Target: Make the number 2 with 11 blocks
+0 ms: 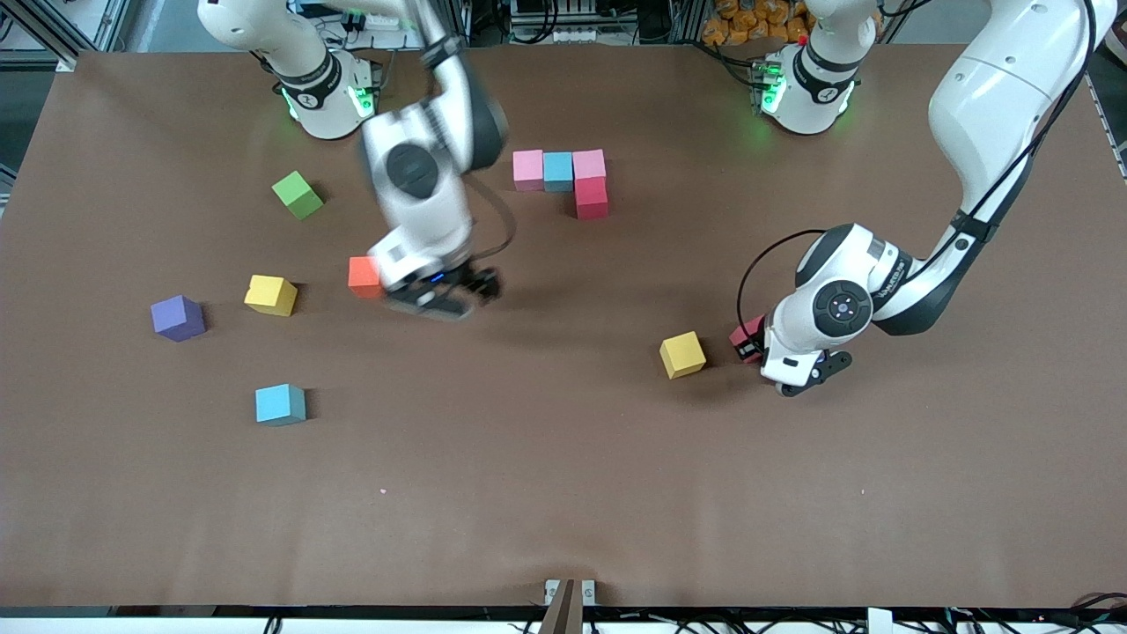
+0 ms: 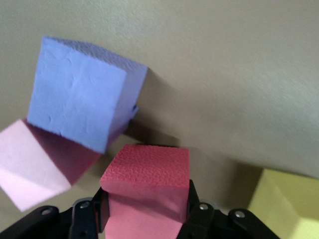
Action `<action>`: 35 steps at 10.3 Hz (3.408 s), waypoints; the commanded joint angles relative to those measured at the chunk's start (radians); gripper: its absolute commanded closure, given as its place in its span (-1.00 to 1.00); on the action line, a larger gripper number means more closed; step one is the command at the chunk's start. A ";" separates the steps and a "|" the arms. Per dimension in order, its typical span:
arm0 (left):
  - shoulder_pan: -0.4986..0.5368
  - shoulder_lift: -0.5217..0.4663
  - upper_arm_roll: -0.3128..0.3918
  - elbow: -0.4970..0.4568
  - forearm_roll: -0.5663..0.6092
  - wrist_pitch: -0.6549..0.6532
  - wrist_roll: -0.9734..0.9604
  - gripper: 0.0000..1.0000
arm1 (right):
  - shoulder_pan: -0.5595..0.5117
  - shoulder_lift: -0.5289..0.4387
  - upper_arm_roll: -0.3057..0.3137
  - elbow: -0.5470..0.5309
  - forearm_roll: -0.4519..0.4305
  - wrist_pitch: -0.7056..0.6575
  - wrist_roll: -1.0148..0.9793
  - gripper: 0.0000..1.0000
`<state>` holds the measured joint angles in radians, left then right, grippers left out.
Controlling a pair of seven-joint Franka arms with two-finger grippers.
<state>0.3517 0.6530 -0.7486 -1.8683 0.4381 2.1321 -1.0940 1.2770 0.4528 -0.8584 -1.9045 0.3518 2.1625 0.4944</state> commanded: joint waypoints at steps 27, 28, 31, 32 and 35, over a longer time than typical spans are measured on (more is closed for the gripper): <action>-0.493 0.004 -0.134 -0.072 0.116 0.035 -0.354 0.37 | -0.826 0.245 0.351 0.111 0.111 0.295 -1.028 -1.00; -0.500 0.004 -0.132 -0.072 0.116 0.035 -0.356 0.37 | -0.824 0.251 0.352 0.111 0.113 0.303 -1.028 -1.00; -0.508 0.014 -0.129 -0.074 0.117 0.037 -0.356 0.37 | -0.823 0.257 0.354 0.110 0.116 0.316 -1.028 -0.68; -0.511 0.019 -0.127 -0.074 0.123 0.037 -0.356 0.36 | -0.821 0.257 0.355 0.111 0.116 0.316 -1.027 0.14; -0.539 0.031 -0.106 -0.075 0.131 0.037 -0.372 0.36 | -0.805 0.247 0.354 0.113 0.105 0.306 -1.042 0.36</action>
<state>-0.1634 0.6781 -0.8696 -1.9443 0.5329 2.1593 -1.4325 0.4730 0.7070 -0.5141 -1.7972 0.4484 2.4708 -0.5205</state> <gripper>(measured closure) 0.405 0.410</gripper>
